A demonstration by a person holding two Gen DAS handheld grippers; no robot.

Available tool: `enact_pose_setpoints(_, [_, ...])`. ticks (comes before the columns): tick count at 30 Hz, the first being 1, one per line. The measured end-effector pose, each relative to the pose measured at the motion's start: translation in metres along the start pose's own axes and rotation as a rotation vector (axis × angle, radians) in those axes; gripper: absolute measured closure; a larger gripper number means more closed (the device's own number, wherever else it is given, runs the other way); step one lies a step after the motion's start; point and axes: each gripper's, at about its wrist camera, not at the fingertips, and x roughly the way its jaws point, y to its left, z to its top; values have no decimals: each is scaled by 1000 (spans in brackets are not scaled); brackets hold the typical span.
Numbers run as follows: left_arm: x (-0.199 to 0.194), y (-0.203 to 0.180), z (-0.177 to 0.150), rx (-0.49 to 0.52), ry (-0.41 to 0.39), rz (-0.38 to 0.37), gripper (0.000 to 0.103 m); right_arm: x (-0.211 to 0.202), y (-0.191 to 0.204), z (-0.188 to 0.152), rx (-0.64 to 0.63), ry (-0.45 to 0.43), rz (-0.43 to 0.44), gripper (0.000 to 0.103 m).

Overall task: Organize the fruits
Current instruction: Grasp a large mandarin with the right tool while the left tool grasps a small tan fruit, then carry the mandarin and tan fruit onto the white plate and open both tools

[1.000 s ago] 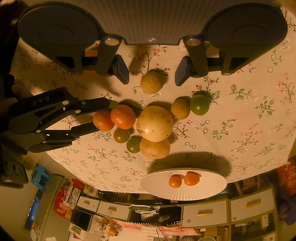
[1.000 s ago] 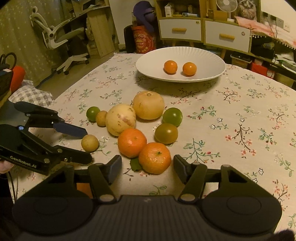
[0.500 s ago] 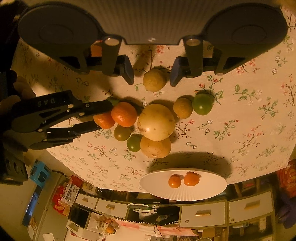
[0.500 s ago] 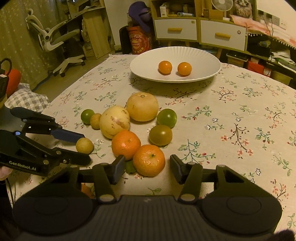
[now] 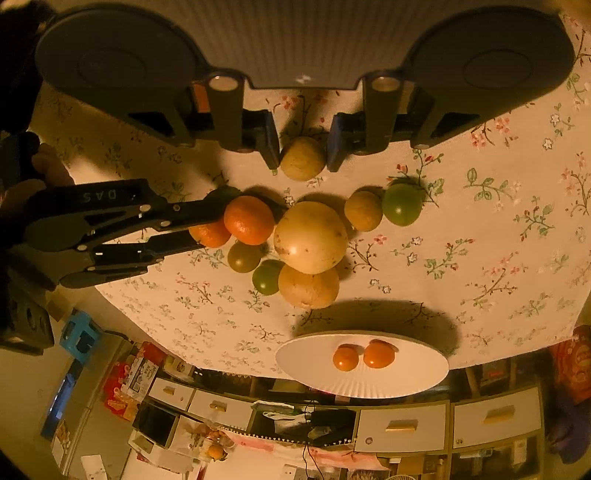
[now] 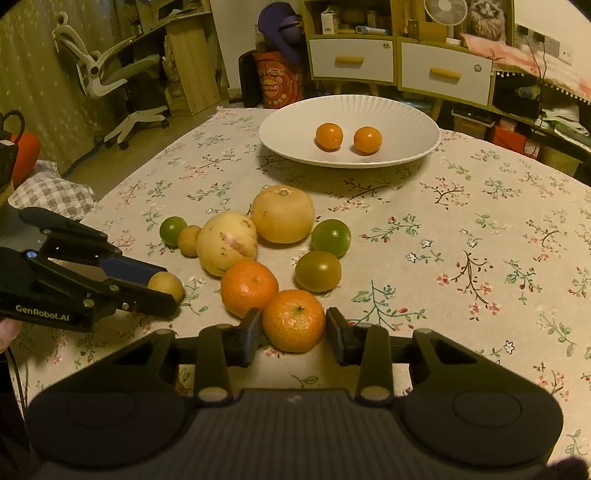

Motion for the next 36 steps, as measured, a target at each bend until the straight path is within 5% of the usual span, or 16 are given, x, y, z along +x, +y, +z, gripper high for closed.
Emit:
enact_pose_setpoints(11, [-8, 0, 10, 0, -38, 24, 71, -7, -3, 9, 11, -37, -14, 69])
enact_pose_setpoints(14, [-11, 0, 15, -10, -46, 27, 71, -9, -4, 12, 11, -47, -14, 78])
enact_pose_setpoints(20, [-8, -4, 22, -6, -38, 35, 71, -4, -9, 17, 35, -37, -30, 78])
enact_pose_setpoints(26, [-4, -4, 22, -5, -25, 32, 71, -5, -8, 15, 40, -32, 10, 63])
enact_pose_setpoints(36, [-3, -5, 20, -3, -17, 33, 71, 0, -7, 14, 28, -7, 2, 62])
